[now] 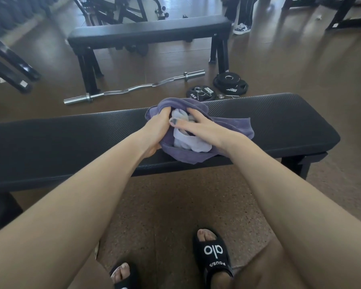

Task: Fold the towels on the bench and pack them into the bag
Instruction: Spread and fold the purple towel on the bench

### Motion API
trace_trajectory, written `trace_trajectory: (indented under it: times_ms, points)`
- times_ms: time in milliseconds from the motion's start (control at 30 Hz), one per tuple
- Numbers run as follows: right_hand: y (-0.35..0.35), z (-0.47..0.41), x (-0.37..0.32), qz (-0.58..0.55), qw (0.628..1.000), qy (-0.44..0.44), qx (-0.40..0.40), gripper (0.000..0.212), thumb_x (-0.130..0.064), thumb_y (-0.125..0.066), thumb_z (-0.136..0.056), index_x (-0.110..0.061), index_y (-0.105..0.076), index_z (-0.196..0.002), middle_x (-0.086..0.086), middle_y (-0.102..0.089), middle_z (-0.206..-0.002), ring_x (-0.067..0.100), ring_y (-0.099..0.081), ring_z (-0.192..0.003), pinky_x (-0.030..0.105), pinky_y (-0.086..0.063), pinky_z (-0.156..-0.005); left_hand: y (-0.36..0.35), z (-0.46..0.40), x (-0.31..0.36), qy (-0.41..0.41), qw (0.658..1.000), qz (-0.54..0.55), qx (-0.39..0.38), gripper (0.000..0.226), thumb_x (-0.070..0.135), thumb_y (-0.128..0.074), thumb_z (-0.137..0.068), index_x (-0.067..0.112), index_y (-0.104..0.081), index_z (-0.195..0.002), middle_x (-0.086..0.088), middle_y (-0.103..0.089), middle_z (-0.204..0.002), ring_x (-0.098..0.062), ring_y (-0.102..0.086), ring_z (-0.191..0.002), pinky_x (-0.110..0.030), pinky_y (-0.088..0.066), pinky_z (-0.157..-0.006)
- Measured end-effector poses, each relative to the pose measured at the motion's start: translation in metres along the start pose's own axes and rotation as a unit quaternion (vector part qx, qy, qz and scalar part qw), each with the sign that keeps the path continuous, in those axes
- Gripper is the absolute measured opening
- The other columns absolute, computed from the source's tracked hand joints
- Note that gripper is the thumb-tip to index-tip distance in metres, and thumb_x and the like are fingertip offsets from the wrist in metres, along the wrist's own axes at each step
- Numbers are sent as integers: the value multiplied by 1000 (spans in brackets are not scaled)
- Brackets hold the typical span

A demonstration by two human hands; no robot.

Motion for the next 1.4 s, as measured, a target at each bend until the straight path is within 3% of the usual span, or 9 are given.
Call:
trace_trajectory:
  times_ms: [133, 267, 433, 500, 700, 833, 1067, 1267, 1400]
  points:
    - [-7, 4, 9, 152, 987, -22, 44, 113, -88, -58, -54, -44, -20, -151, 10, -32, -157, 38, -31, -142, 55, -35, -112, 4, -1, 5, 18, 999, 27, 38, 53, 54, -32, -105, 16, -62, -128, -10, -72, -118, -26, -68, -112, -43, -54, -101]
    - [-8, 0, 18, 139, 983, 19, 118, 53, -53, -64, -75, -35, -49, -123, 7, -65, -117, 34, -55, -115, 41, -50, -88, 10, -5, 4, 30, 997, 39, 67, 48, 50, -30, -108, 17, -59, -127, -10, -67, -123, -24, -65, -114, -42, -50, -105]
    - [1, 1, 15, 70, 973, 3, 218, 20, -31, -61, -81, -21, -50, -95, 10, -63, -97, 32, -58, -90, 37, -48, -74, 32, 1, 4, 25, 986, 108, 124, 44, 54, -32, -106, 23, -63, -108, -9, -71, -117, -25, -69, -106, -42, -56, -97]
    - [16, 3, 15, 25, 955, -3, 294, 21, -30, -62, -82, -20, -53, -99, 9, -65, -99, 31, -58, -93, 36, -47, -77, 44, 2, 6, 36, 974, 168, 148, 44, 57, -34, -105, 24, -62, -103, -9, -72, -113, -26, -70, -103, -42, -58, -93]
    - [51, 4, 41, -64, 888, -62, 452, 32, -34, -62, -79, -19, -50, -104, 14, -63, -105, 34, -61, -94, 42, -53, -80, 83, -4, -15, 130, 930, 255, 231, 52, 65, -41, -98, 25, -56, -127, -4, -67, -117, -25, -68, -104, -43, -56, -97]
    - [57, 7, 54, -39, 871, -95, 480, 33, -29, -61, -82, -15, -48, -109, 10, -53, -102, 36, -59, -99, 48, -54, -84, 98, -4, -33, 162, 895, 303, 285, 50, 65, -41, -96, 28, -53, -128, 0, -63, -129, -25, -64, -112, -41, -52, -102]
    - [65, 11, 70, 45, 861, -173, 477, 38, -29, -60, -85, -20, -46, -120, 17, -45, -127, 42, -52, -110, 51, -47, -95, 137, 2, -45, 152, 849, 340, 374, 56, 60, -41, -98, 31, -44, -146, 5, -53, -141, -24, -56, -122, -42, -47, -109]
    - [45, 1, 40, 383, 809, -50, 444, 78, -15, -62, -73, -18, -33, -146, 24, -33, -146, 40, -27, -139, 60, -17, -112, 141, 6, -60, 145, 896, 305, 287, 50, 47, -49, -100, 20, -48, -142, -6, -60, -131, -27, -62, -116, -43, -54, -98]
    - [33, 2, 26, 460, 799, -70, 381, 69, -24, -59, -82, -23, -36, -148, 25, -35, -148, 43, -15, -147, 65, -8, -117, 147, 11, -65, 122, 918, 287, 246, 41, 33, -53, -100, 14, -56, -136, -7, -65, -132, -23, -65, -114, -36, -55, -76]
Point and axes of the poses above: each hand's wrist, its own z-axis away from the middle knuckle, its own y-axis out of the back of the hand, x = y × z, the point moved 1 cm from there along -z, towards the middle knuckle
